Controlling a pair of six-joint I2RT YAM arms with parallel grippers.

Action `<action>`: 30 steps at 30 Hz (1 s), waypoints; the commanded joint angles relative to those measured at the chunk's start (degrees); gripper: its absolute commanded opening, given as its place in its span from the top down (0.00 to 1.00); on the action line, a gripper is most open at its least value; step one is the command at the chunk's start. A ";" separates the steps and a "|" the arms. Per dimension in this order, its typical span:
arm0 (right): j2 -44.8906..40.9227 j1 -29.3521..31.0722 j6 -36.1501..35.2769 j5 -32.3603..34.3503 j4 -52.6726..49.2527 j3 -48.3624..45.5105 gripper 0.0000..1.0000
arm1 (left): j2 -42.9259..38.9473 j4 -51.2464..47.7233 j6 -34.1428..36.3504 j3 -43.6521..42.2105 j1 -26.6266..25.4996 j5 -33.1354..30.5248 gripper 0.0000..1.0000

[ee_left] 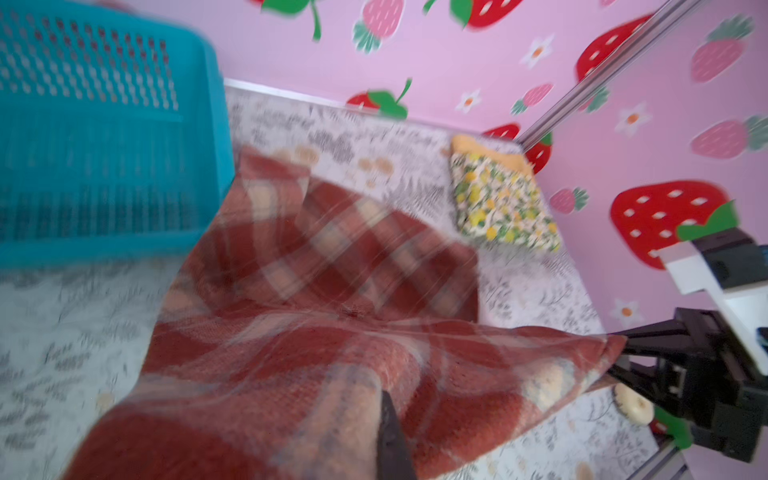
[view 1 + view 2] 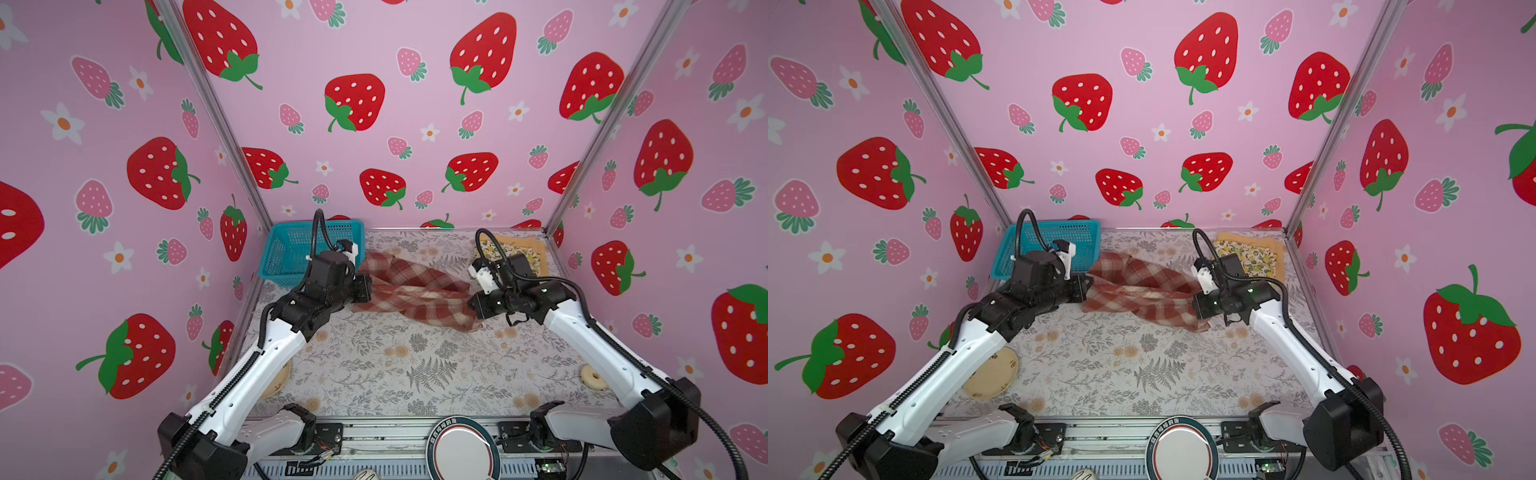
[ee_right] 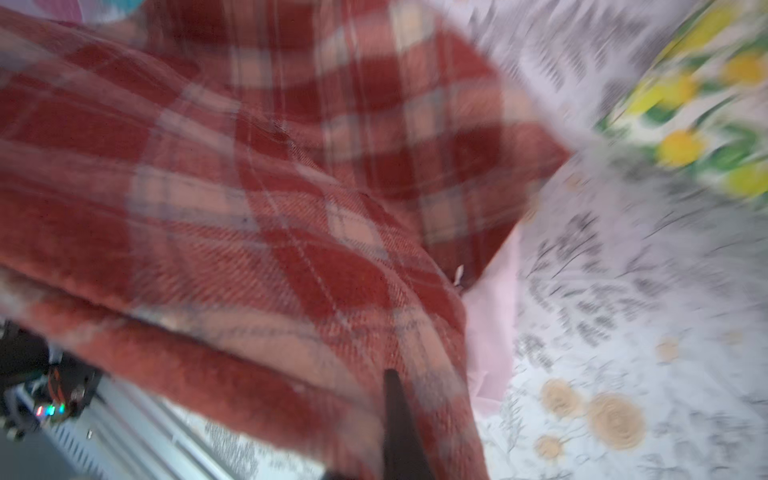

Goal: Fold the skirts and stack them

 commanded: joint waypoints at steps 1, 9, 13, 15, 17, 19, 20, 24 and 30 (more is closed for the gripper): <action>-3.62 2.01 3.48 -7.72 4.80 -6.67 1.00 | -7.40 -0.74 -3.97 -5.23 0.20 -7.59 1.00; -6.40 7.75 10.12 -12.67 12.79 -15.27 0.99 | -22.05 -7.38 -9.46 -15.36 0.14 -11.44 1.00; -6.05 9.04 11.80 -15.57 15.84 -17.44 0.93 | -25.63 -9.83 -11.99 -20.74 0.14 -11.56 1.00; -6.85 9.00 12.07 -15.93 17.17 -17.72 0.79 | -27.40 -10.44 -13.11 -23.24 0.14 -11.05 1.00; -8.03 8.97 12.34 -15.69 18.08 -16.82 0.59 | -29.46 -11.95 -14.76 -24.81 0.08 -11.79 1.00; -9.24 8.89 12.40 -12.52 17.84 -14.47 0.11 | -32.06 -12.33 -16.64 -25.59 -0.48 -12.14 0.99; -9.28 8.79 12.09 -10.75 17.26 -12.99 0.00 | -33.26 -13.11 -17.69 -25.67 -0.48 -13.11 0.98; -6.75 6.35 11.30 -6.63 17.17 -8.44 0.00 | -36.99 -15.76 -20.22 -26.29 -0.52 -16.16 0.95; -0.04 0.56 10.08 -5.82 21.36 -6.66 0.00 | -40.02 -18.38 -26.19 -28.61 -0.47 -18.28 0.70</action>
